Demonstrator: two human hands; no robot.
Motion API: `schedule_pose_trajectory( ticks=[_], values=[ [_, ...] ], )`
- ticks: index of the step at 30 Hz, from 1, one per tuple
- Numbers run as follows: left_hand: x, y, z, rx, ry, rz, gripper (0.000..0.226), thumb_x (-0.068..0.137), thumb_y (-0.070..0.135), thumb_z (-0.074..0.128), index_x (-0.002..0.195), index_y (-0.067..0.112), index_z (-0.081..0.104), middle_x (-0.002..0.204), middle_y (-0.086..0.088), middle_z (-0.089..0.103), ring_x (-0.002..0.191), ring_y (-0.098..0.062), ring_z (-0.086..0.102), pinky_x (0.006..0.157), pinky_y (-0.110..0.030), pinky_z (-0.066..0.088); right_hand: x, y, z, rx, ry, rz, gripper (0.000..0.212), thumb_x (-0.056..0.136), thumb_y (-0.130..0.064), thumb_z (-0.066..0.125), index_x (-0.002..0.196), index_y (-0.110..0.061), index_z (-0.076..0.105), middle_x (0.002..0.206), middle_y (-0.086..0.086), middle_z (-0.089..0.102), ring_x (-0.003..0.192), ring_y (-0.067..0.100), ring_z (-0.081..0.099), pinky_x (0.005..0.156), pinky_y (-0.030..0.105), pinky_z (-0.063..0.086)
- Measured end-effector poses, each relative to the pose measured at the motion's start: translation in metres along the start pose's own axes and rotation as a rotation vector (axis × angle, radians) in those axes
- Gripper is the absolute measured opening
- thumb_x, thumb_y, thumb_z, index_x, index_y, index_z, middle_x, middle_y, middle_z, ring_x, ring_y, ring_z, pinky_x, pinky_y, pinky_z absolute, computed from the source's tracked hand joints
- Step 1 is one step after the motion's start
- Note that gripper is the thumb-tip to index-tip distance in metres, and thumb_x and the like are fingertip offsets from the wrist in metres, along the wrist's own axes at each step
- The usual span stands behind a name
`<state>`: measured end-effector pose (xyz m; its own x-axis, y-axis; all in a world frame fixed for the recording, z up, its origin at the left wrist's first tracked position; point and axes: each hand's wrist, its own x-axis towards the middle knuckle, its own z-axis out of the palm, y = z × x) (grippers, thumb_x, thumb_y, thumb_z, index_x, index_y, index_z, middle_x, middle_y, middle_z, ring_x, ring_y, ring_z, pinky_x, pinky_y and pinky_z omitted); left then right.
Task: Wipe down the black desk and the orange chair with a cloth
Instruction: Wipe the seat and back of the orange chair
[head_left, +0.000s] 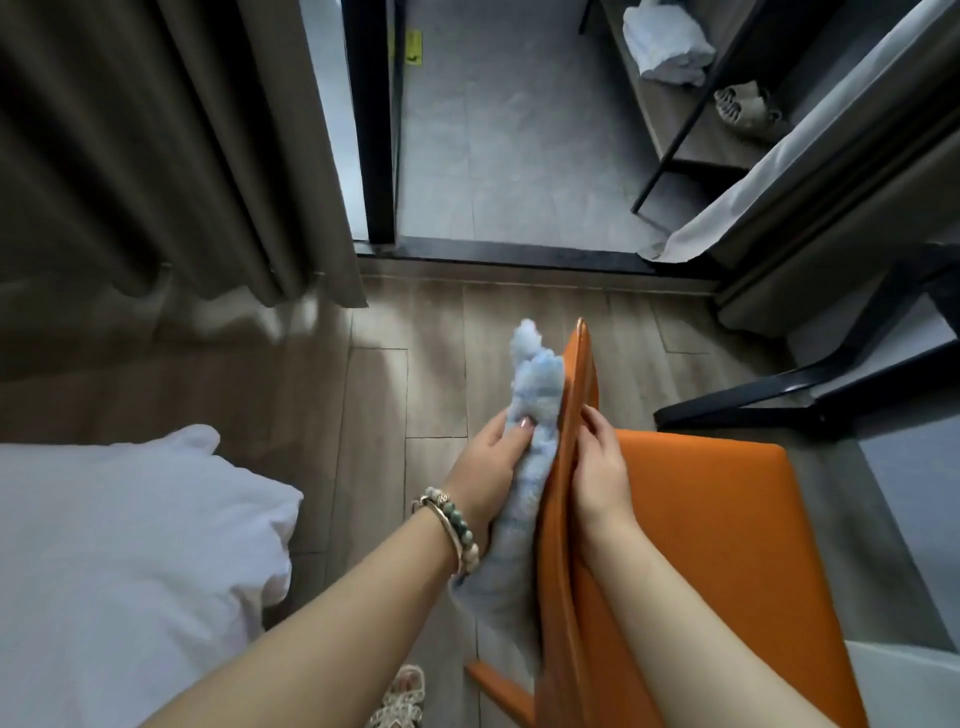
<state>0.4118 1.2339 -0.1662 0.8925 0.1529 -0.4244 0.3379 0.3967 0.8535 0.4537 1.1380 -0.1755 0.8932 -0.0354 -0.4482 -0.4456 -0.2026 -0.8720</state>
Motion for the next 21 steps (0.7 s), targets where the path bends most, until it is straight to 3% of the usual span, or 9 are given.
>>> schedule_pose_trajectory(
  ticks=[3, 5, 8, 10, 11, 13, 16, 18, 21],
  values=[
    [0.02, 0.036, 0.009, 0.103, -0.152, 0.237, 0.029, 0.088, 0.024, 0.047, 0.114, 0.032, 0.057, 0.107, 0.005, 0.064, 0.101, -0.006, 0.059, 0.091, -0.02, 0.047, -0.001, 0.001, 0.006, 0.03, -0.04, -0.014, 0.033, 0.1, -0.023, 0.038, 0.13, -0.013, 0.05, 0.123, 0.012, 0.059, 0.116, 0.026, 0.055, 0.102, 0.047, 0.041],
    [0.038, 0.044, 0.014, 0.182, -0.165, 0.246, 0.03, 0.091, 0.02, 0.045, 0.115, 0.037, 0.053, 0.106, 0.011, 0.061, 0.098, -0.002, 0.058, 0.087, -0.015, 0.046, 0.0, 0.003, 0.008, 0.04, 0.0, -0.031, 0.033, 0.1, -0.02, 0.037, 0.13, -0.013, 0.05, 0.123, 0.012, 0.06, 0.116, 0.026, 0.055, 0.103, 0.048, 0.04],
    [0.054, 0.022, 0.009, 0.315, -0.018, 0.005, 0.031, 0.099, 0.028, 0.038, 0.128, 0.018, 0.046, 0.111, -0.002, 0.059, 0.104, -0.015, 0.057, 0.09, -0.025, 0.044, 0.003, 0.009, 0.006, 0.002, 0.047, -0.018, 0.032, 0.099, -0.022, 0.038, 0.127, -0.019, 0.052, 0.121, 0.009, 0.06, 0.114, 0.023, 0.055, 0.102, 0.046, 0.041],
    [0.044, -0.002, 0.001, 0.325, -0.04, -0.195, 0.035, 0.097, 0.035, 0.041, 0.126, 0.016, 0.047, 0.111, -0.006, 0.061, 0.102, -0.018, 0.058, 0.092, -0.032, 0.046, 0.006, 0.009, 0.004, 0.001, 0.069, -0.005, 0.029, 0.098, -0.022, 0.04, 0.122, -0.021, 0.055, 0.113, 0.005, 0.063, 0.107, 0.021, 0.059, 0.098, 0.044, 0.045],
    [0.038, -0.009, -0.001, 0.277, -0.052, -0.207, 0.031, 0.096, 0.033, 0.044, 0.121, 0.017, 0.049, 0.113, -0.009, 0.062, 0.102, -0.021, 0.059, 0.096, -0.039, 0.046, 0.008, 0.008, 0.003, 0.005, 0.079, -0.005, 0.028, 0.097, -0.02, 0.041, 0.121, -0.019, 0.055, 0.112, 0.007, 0.064, 0.106, 0.022, 0.06, 0.097, 0.045, 0.046],
    [0.035, -0.005, -0.001, 0.126, -0.047, -0.039, 0.015, 0.094, 0.026, 0.048, 0.107, 0.022, 0.055, 0.108, -0.011, 0.064, 0.099, -0.02, 0.06, 0.097, -0.045, 0.046, 0.016, 0.004, 0.005, 0.013, 0.105, 0.0, 0.028, 0.096, -0.016, 0.043, 0.121, -0.013, 0.055, 0.115, 0.013, 0.062, 0.109, 0.027, 0.058, 0.099, 0.048, 0.043],
    [0.051, 0.026, 0.007, 0.09, -0.124, 0.23, 0.02, 0.086, 0.026, 0.046, 0.104, 0.034, 0.053, 0.096, 0.007, 0.06, 0.086, 0.002, 0.059, 0.08, -0.017, 0.05, 0.02, 0.002, 0.009, 0.026, 0.083, 0.011, 0.031, 0.096, -0.015, 0.042, 0.123, -0.007, 0.054, 0.121, 0.022, 0.057, 0.115, 0.035, 0.053, 0.102, 0.054, 0.039],
    [0.068, 0.03, 0.015, 0.089, -0.144, 0.237, 0.022, 0.087, 0.027, 0.044, 0.107, 0.035, 0.05, 0.096, 0.008, 0.058, 0.082, 0.008, 0.058, 0.076, -0.011, 0.048, 0.017, 0.003, 0.007, 0.027, 0.066, 0.021, 0.03, 0.096, -0.017, 0.042, 0.123, -0.009, 0.055, 0.12, 0.022, 0.058, 0.111, 0.033, 0.055, 0.1, 0.052, 0.042],
    [0.093, 0.004, 0.016, 0.037, -0.048, 0.011, 0.025, 0.097, 0.032, 0.04, 0.121, 0.025, 0.046, 0.105, -0.006, 0.06, 0.096, -0.015, 0.06, 0.093, -0.032, 0.049, 0.014, 0.003, 0.006, 0.061, 0.088, 0.026, 0.026, 0.096, -0.021, 0.042, 0.119, -0.019, 0.056, 0.112, 0.014, 0.063, 0.104, 0.029, 0.059, 0.095, 0.047, 0.047]
  ],
)
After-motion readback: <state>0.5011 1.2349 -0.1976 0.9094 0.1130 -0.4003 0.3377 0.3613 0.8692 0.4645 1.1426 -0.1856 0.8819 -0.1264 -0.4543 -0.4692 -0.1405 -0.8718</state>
